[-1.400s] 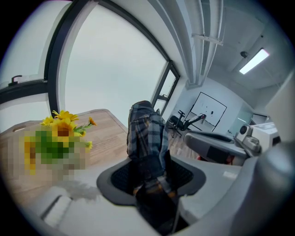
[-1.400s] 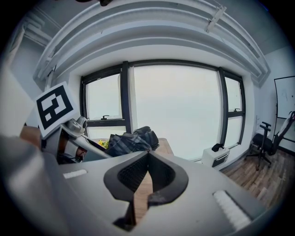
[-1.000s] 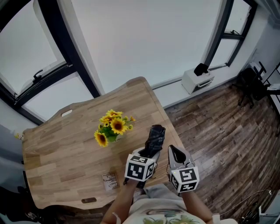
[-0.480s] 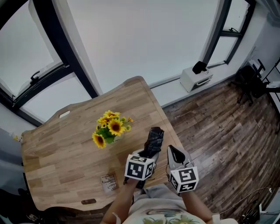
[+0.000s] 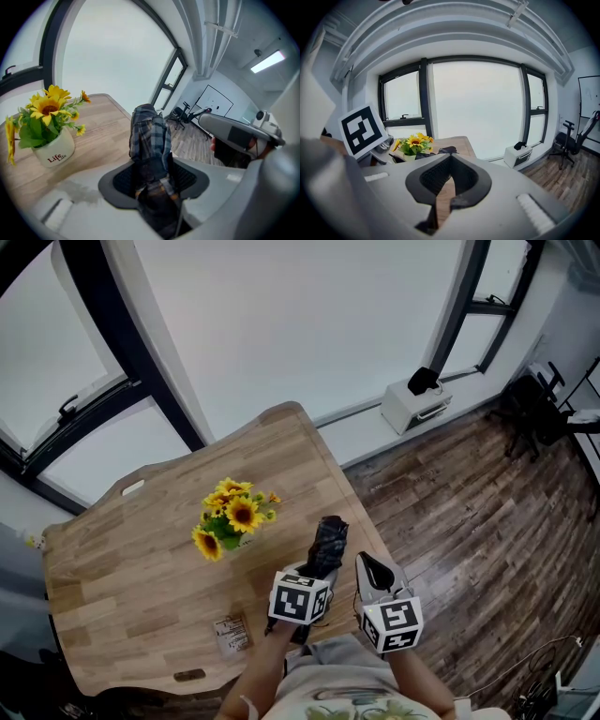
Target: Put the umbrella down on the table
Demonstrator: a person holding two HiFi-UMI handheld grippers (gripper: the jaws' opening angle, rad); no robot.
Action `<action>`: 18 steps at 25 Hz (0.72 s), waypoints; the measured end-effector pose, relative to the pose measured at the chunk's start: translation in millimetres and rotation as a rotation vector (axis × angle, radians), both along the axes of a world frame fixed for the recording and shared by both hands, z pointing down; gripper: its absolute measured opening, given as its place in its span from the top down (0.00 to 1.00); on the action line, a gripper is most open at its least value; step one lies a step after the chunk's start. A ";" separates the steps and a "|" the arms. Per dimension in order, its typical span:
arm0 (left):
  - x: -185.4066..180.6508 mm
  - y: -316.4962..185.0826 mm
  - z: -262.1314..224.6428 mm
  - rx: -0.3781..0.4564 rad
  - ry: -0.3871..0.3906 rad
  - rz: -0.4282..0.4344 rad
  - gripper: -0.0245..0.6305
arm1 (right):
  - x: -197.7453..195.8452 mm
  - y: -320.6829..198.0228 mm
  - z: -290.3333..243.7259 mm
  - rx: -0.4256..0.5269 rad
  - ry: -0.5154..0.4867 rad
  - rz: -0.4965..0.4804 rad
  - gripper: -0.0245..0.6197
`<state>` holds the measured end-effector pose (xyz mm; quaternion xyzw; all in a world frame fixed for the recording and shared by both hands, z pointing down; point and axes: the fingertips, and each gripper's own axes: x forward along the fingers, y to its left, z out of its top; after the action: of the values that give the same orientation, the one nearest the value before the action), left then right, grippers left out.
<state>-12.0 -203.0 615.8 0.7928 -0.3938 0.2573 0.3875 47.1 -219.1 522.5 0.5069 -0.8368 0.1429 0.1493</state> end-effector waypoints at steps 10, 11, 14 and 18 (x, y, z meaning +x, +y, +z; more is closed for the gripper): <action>1.0 -0.8 21.2 -0.045 0.001 -0.007 0.67 | 1.2 -2.2 3.4 -0.012 0.010 0.002 0.96; 0.8 -0.8 23.1 -0.050 0.002 -0.011 0.67 | 1.6 -2.3 3.7 -0.013 0.011 0.002 0.96; 1.6 -0.7 29.4 -0.064 0.007 -0.024 0.67 | 3.2 -2.5 4.9 -0.017 0.013 0.003 0.96; 4.0 -1.3 39.2 -0.078 0.004 -0.026 0.67 | 4.4 -3.9 7.2 -0.022 0.016 0.006 0.96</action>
<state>-8.0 -204.3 654.9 0.7724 -0.3928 0.2660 0.4224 51.4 -223.0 529.7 0.5090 -0.8324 0.1483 0.1613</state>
